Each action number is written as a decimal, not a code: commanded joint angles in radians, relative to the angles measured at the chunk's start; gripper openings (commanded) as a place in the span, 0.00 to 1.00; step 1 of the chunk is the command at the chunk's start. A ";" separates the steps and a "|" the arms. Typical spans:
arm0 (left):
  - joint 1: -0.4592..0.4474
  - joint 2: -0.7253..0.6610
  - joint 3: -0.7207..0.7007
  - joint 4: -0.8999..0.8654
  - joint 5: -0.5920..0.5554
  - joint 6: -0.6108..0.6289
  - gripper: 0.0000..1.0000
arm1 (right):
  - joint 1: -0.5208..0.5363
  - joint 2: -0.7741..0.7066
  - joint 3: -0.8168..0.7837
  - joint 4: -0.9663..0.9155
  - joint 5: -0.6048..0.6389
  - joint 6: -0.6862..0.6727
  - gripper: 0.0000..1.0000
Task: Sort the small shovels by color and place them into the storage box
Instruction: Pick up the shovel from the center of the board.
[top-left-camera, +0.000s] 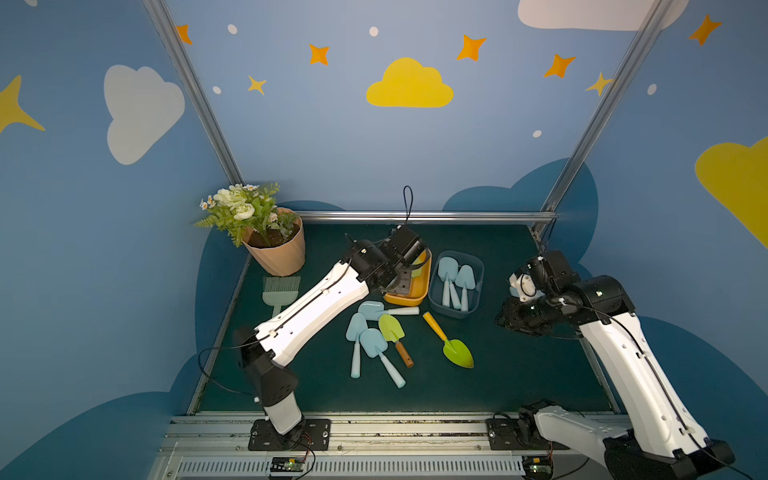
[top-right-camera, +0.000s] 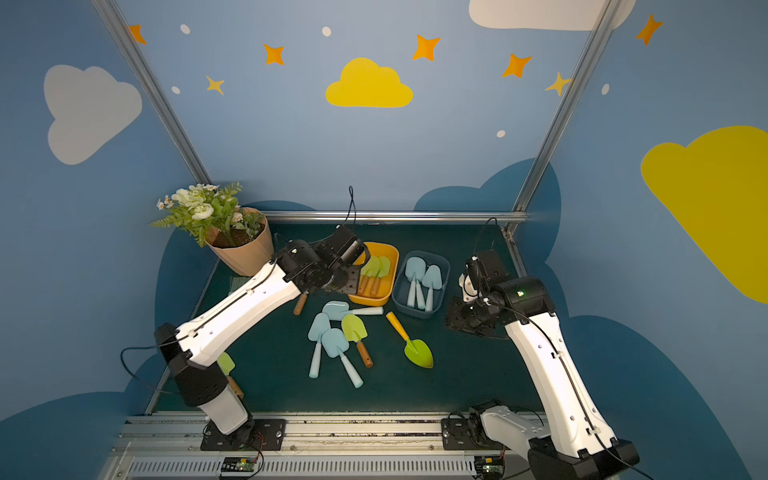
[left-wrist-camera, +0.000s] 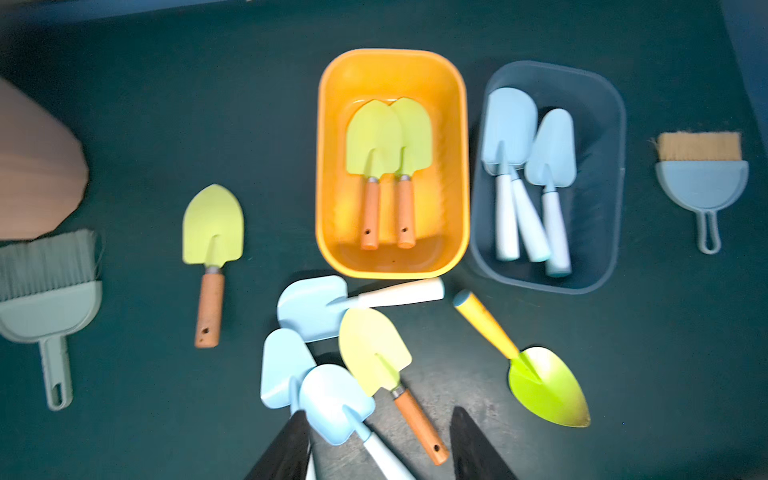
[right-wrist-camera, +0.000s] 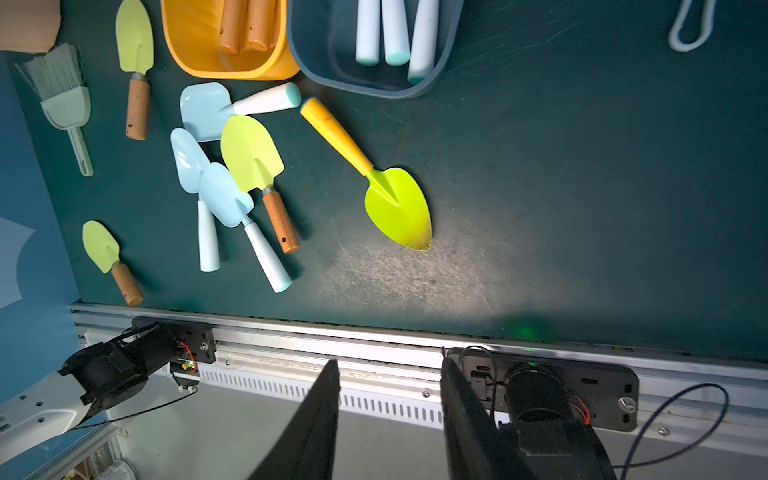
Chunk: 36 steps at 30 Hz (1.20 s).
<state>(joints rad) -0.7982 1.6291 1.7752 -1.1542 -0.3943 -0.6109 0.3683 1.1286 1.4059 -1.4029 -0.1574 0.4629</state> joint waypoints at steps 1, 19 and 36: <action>0.022 -0.175 -0.153 0.032 -0.071 -0.071 0.46 | 0.047 -0.007 -0.037 0.081 -0.038 0.061 0.41; 0.199 -0.597 -0.498 -0.163 -0.076 -0.205 0.50 | 0.431 0.232 -0.166 0.454 -0.116 0.122 0.46; 0.300 -0.615 -0.583 -0.127 0.010 -0.162 0.54 | 0.563 0.688 -0.006 0.432 -0.147 0.094 0.55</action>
<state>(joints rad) -0.5060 1.0245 1.2037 -1.2835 -0.4034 -0.7887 0.9291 1.7943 1.3727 -0.9611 -0.3153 0.5678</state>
